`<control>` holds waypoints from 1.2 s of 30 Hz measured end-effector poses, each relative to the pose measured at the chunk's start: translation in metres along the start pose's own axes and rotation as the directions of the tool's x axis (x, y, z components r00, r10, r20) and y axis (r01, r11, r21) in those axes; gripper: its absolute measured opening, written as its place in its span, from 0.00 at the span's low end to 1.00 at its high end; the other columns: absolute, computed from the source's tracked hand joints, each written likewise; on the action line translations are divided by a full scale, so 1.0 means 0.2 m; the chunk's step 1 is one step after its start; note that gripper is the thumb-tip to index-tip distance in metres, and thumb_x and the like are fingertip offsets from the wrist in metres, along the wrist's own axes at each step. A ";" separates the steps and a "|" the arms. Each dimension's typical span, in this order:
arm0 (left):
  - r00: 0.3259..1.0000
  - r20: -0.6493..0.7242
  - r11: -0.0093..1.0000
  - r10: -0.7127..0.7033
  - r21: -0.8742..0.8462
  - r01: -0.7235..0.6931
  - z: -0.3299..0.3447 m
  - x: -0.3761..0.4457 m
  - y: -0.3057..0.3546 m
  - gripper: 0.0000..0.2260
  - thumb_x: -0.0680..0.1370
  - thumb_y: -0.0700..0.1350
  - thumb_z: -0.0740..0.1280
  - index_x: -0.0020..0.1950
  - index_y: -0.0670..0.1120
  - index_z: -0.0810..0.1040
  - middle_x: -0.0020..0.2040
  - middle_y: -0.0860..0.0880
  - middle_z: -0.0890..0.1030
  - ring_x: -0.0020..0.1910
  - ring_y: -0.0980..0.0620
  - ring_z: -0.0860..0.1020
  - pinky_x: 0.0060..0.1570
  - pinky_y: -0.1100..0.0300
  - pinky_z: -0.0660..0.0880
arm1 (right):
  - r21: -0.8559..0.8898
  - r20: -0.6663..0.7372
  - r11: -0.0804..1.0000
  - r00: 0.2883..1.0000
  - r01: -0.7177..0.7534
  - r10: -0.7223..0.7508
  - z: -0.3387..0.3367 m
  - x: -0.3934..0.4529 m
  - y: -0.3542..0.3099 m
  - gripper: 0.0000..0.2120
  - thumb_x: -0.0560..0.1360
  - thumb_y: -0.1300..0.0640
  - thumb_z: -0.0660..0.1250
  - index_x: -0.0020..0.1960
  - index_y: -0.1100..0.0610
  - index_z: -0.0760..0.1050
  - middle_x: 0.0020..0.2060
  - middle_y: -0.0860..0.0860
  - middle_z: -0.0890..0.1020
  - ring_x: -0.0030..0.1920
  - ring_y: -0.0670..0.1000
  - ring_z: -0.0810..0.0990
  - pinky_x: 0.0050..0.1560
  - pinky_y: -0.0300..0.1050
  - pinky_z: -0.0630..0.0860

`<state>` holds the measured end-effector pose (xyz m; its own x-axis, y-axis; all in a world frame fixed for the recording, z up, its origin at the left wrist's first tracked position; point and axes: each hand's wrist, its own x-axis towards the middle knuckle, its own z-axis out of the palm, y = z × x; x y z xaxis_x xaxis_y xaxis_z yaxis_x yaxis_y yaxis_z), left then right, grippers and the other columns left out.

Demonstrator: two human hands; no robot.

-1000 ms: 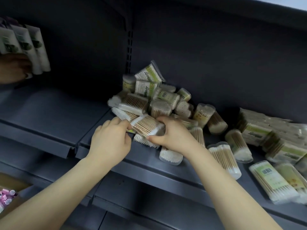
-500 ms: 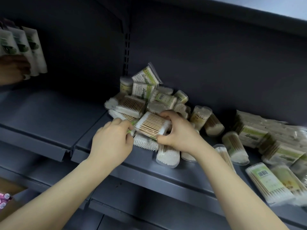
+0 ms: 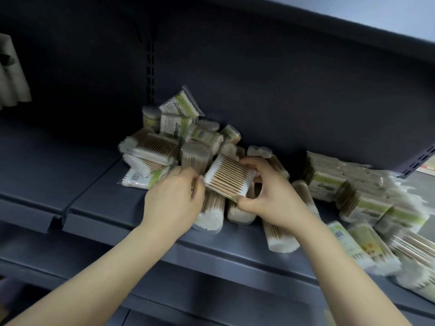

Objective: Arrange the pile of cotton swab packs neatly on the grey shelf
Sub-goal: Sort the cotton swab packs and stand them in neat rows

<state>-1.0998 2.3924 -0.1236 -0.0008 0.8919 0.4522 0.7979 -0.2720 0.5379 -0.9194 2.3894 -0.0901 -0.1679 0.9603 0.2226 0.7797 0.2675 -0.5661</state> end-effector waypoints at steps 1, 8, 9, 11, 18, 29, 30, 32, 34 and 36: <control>1.000 0.010 1.000 0.008 -0.015 -0.008 0.02 0.00 0.02 0.10 0.79 0.48 0.58 0.47 0.46 0.76 0.43 0.51 0.74 0.44 0.48 0.74 0.36 0.57 0.63 | -0.003 -0.008 1.000 1.000 -0.002 0.002 -0.02 -0.02 0.02 0.33 0.62 0.54 0.72 0.65 0.47 0.65 0.61 0.48 0.70 0.60 0.47 0.71 0.57 0.39 0.70; 0.992 0.057 0.990 0.113 -0.095 -0.107 0.11 -0.02 0.17 0.11 0.77 0.46 0.62 0.58 0.47 0.75 0.51 0.49 0.78 0.51 0.47 0.75 0.42 0.55 0.70 | 0.013 -0.041 0.999 0.999 -0.030 0.031 -0.18 -0.12 0.12 0.27 0.62 0.55 0.71 0.58 0.43 0.66 0.55 0.45 0.72 0.59 0.48 0.73 0.56 0.44 0.72; 0.990 0.060 0.988 0.128 -0.089 -0.123 0.12 -0.03 0.20 0.11 0.76 0.45 0.62 0.58 0.47 0.75 0.52 0.49 0.78 0.51 0.47 0.75 0.42 0.56 0.69 | 0.017 -0.046 0.999 0.998 -0.032 0.033 -0.21 -0.13 0.13 0.27 0.62 0.56 0.71 0.56 0.42 0.65 0.55 0.44 0.73 0.58 0.48 0.73 0.55 0.43 0.71; 0.983 0.070 0.984 0.167 -0.071 -0.162 0.15 -0.03 0.24 0.13 0.75 0.44 0.64 0.59 0.46 0.75 0.53 0.48 0.78 0.51 0.46 0.75 0.42 0.57 0.67 | -0.008 -0.054 0.999 0.997 -0.049 0.048 -0.25 -0.16 0.17 0.27 0.63 0.57 0.72 0.58 0.43 0.66 0.54 0.43 0.73 0.57 0.45 0.72 0.53 0.39 0.69; 0.964 0.114 0.968 0.242 -0.093 -0.232 0.26 -0.04 0.41 0.16 0.75 0.45 0.64 0.64 0.48 0.73 0.56 0.48 0.77 0.54 0.46 0.75 0.44 0.57 0.70 | -0.018 -0.091 0.988 0.984 -0.155 0.153 -0.42 -0.28 0.31 0.30 0.63 0.55 0.71 0.63 0.47 0.67 0.53 0.43 0.74 0.53 0.45 0.74 0.47 0.36 0.72; 0.905 0.230 0.930 0.358 0.003 -0.368 0.48 0.02 0.63 0.22 0.77 0.53 0.60 0.71 0.53 0.64 0.66 0.52 0.70 0.63 0.48 0.68 0.56 0.57 0.66 | 0.285 -0.127 0.934 0.957 -0.217 0.261 -0.59 -0.42 0.57 0.20 0.60 0.51 0.67 0.51 0.43 0.73 0.50 0.41 0.80 0.52 0.39 0.78 0.53 0.40 0.74; 0.898 0.247 0.926 0.365 -0.001 -0.376 0.50 0.03 0.65 0.23 0.77 0.53 0.60 0.72 0.53 0.62 0.67 0.52 0.70 0.63 0.48 0.68 0.57 0.57 0.66 | 0.310 -0.119 0.928 0.959 -0.209 0.256 -0.60 -0.42 0.58 0.20 0.60 0.52 0.68 0.52 0.44 0.74 0.51 0.42 0.80 0.53 0.39 0.78 0.53 0.39 0.73; 0.886 0.265 0.919 0.381 -0.003 -0.394 0.55 0.05 0.68 0.25 0.77 0.52 0.61 0.73 0.52 0.60 0.67 0.50 0.70 0.64 0.47 0.68 0.58 0.56 0.67 | 0.344 -0.105 0.919 0.964 -0.194 0.244 -0.61 -0.44 0.62 0.22 0.59 0.48 0.68 0.53 0.45 0.74 0.52 0.43 0.81 0.54 0.40 0.78 0.53 0.38 0.73; 0.876 0.256 0.911 0.409 -0.056 -0.409 0.58 0.07 0.71 0.26 0.76 0.49 0.64 0.73 0.51 0.62 0.64 0.48 0.73 0.63 0.44 0.70 0.57 0.52 0.69 | 0.369 -0.095 0.911 0.968 -0.183 0.233 -0.62 -0.45 0.64 0.24 0.57 0.45 0.67 0.53 0.45 0.74 0.52 0.43 0.81 0.54 0.40 0.78 0.52 0.37 0.74; 0.864 0.243 0.898 0.440 -0.128 -0.421 0.60 0.09 0.75 0.24 0.73 0.43 0.66 0.70 0.50 0.68 0.59 0.44 0.76 0.57 0.40 0.73 0.52 0.46 0.72 | 0.387 -0.089 0.905 0.970 -0.175 0.226 -0.63 -0.46 0.67 0.25 0.56 0.45 0.66 0.53 0.45 0.74 0.51 0.42 0.81 0.54 0.40 0.78 0.51 0.35 0.74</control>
<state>-0.9081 2.4109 -0.1201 0.4973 0.7389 0.4547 0.6397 -0.6663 0.3832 -0.7235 2.3273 -0.0870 0.0667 0.9851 0.1588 0.5023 0.1043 -0.8583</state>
